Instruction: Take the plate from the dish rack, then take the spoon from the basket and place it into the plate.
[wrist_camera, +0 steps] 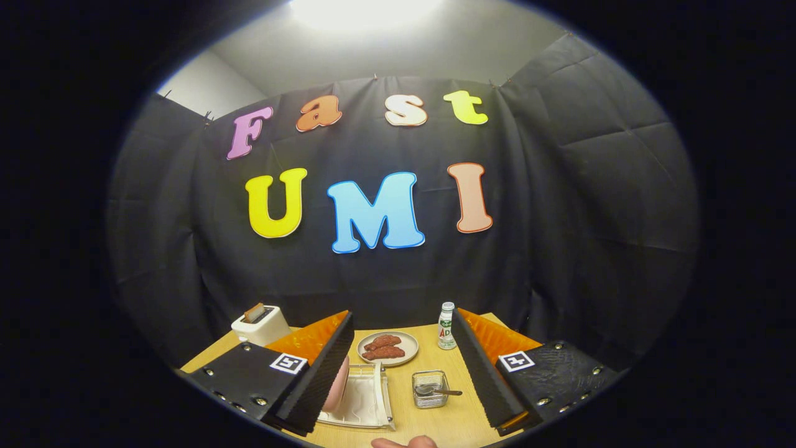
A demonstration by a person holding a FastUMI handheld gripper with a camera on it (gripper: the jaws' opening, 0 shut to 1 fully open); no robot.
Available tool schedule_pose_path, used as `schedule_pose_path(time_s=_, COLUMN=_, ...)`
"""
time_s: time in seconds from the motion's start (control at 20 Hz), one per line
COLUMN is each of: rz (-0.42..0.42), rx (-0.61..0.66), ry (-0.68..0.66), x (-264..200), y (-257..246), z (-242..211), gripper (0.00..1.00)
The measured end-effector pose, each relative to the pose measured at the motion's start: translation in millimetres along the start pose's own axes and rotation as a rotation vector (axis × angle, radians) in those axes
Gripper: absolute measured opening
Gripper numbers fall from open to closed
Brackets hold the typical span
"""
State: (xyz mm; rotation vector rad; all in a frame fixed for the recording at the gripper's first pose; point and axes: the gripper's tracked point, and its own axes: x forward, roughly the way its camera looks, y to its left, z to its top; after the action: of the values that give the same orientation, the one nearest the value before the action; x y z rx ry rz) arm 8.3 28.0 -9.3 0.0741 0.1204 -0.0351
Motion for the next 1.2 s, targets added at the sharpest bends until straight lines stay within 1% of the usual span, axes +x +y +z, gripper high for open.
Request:
schedule_pose_path(time_s=0.15, rz=-0.005, rx=-0.004, ry=0.080, x=8, y=7, z=-9, gripper=0.96)
schedule_pose_path(time_s=0.25, rz=0.027, rx=0.009, ry=0.125, x=19, y=23, z=-10, gripper=0.97)
schedule_pose_path(time_s=0.45, rz=0.072, rx=0.043, ry=0.313, x=41, y=52, z=-38, gripper=0.96)
schedule_pose_path(time_s=0.65, rz=0.099, rx=-0.024, ry=0.510, x=60, y=80, z=-80, gripper=0.97)
schedule_pose_path(time_s=0.8, rz=0.102, rx=-0.103, ry=0.625, x=74, y=101, z=-106, gripper=0.98)
schedule_pose_path(time_s=0.95, rz=0.063, rx=-0.188, ry=0.727, x=88, y=115, z=-135, gripper=0.98)
schedule_pose_path(time_s=1.1, rz=-0.021, rx=-0.280, ry=0.795, x=107, y=108, z=-156, gripper=0.96)
schedule_pose_path(time_s=1.2, rz=-0.076, rx=-0.311, ry=0.841, x=114, y=106, z=-169, gripper=0.95)
